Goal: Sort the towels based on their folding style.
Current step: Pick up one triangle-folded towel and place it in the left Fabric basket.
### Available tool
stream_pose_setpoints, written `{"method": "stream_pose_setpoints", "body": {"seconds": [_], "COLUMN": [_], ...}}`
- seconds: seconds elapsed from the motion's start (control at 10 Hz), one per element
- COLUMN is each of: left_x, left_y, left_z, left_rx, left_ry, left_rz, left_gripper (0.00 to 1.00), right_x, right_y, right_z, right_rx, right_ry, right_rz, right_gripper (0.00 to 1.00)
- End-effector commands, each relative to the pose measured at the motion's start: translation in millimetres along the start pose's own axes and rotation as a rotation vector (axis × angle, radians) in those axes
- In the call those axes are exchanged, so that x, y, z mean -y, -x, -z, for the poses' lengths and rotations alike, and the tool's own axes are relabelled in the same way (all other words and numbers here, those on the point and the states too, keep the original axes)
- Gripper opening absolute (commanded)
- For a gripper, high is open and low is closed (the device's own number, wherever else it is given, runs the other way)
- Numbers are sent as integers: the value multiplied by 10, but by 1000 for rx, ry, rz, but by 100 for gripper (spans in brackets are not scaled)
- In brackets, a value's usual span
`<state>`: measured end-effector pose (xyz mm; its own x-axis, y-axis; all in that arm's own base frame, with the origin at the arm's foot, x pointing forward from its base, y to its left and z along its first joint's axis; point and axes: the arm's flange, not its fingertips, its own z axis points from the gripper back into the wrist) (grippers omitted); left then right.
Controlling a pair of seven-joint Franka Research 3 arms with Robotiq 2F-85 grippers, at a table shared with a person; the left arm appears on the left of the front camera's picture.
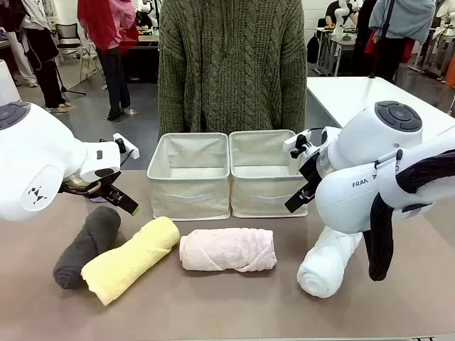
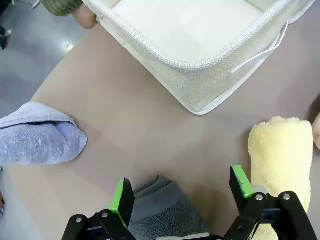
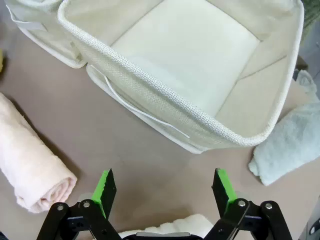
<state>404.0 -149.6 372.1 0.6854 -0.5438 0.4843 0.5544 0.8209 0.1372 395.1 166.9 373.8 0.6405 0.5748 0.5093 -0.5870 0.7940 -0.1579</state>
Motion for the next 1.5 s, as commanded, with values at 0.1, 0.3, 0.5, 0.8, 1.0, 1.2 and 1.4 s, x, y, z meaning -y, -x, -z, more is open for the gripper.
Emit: {"method": "stream_pose_setpoints", "body": {"seconds": [0.1, 0.3, 0.5, 0.8, 1.0, 1.2, 1.4], "left_x": [0, 0, 0, 0, 0, 0, -55], "left_y": [0, 0, 0, 0, 0, 0, -181], "left_z": [0, 0, 0, 0, 0, 0, -417], "left_rx": [0, 0, 0, 0, 0, 0, 32], "left_ry": [0, 0, 0, 0, 0, 0, 2], "left_rz": [0, 0, 0, 0, 0, 0, 43], "left_gripper": [100, 100, 100, 100, 100, 100, 100], "right_x": [0, 0, 0, 0, 0, 0, -110], "right_y": [0, 0, 0, 0, 0, 0, -187], "right_z": [0, 0, 0, 0, 0, 0, -436], "right_rx": [0, 0, 0, 0, 0, 0, 45], "right_ry": [0, 0, 0, 0, 0, 0, 34], "right_rz": [0, 0, 0, 0, 0, 0, -13], "right_gripper": [100, 100, 100, 100, 100, 100, 100]}}
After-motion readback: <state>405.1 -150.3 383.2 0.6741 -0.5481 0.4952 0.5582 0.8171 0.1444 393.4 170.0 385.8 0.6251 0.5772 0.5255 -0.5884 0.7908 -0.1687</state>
